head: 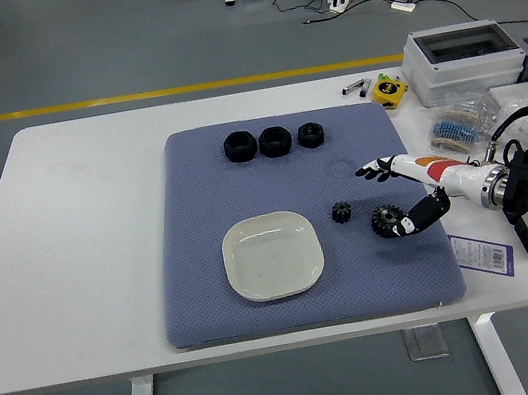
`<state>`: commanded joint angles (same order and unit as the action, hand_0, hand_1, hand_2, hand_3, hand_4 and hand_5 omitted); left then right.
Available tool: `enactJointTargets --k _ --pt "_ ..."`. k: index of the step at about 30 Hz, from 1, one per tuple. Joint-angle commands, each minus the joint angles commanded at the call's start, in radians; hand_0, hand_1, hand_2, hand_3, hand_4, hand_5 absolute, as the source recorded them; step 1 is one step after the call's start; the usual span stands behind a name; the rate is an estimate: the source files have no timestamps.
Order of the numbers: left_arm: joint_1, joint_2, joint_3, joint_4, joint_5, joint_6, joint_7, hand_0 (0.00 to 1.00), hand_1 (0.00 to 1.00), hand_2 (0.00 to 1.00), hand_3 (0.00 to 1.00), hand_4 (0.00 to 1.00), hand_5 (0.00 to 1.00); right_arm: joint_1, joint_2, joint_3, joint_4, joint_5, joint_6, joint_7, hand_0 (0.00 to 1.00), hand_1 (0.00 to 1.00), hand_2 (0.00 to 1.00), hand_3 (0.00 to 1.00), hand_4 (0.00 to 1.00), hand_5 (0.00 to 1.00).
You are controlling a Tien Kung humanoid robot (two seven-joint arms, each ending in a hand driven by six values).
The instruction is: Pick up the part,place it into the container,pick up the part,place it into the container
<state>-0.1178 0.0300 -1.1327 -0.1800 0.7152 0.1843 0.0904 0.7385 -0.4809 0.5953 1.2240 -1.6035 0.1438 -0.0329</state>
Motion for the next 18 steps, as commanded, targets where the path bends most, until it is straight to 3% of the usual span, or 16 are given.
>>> enactJointTargets --k 5,18 --pt "0.001 0.001 0.001 0.000 -0.002 0.000 0.000 0.710 0.629 0.640 0.563 0.615 0.694 0.052 0.006 -0.069 -0.010 -0.007 0.016 -0.020 0.811 0.793 0.824 0.862 0.962 0.162" --pt "0.001 0.001 0.003 0.000 -0.005 -0.001 0.001 0.710 0.625 0.640 0.565 0.616 0.694 0.119 0.065 -0.153 -0.136 -0.050 0.010 -0.040 0.783 0.760 0.796 0.831 0.950 0.196"
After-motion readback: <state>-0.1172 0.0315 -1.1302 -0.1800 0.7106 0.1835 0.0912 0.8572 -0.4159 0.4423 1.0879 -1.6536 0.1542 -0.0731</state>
